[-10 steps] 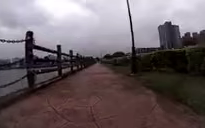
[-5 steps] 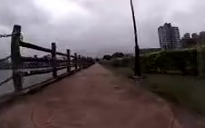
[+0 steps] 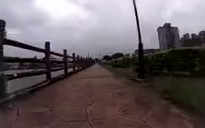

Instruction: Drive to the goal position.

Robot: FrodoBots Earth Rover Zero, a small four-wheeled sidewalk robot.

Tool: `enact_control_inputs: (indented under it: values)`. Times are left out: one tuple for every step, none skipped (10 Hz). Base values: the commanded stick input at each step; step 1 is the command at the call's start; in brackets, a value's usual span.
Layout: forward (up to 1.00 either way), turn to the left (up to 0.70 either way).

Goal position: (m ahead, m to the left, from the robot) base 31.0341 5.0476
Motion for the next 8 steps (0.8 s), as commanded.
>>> enact_control_inputs:
  values:
    - [1.00,0.00]
    - [1.00,0.08]
    - [1.00,0.24]
    - [1.00,0.40]
    - [1.00,0.40]
    - [1.00,0.20]
    - [1.00,0.00]
    - [1.00,0.00]
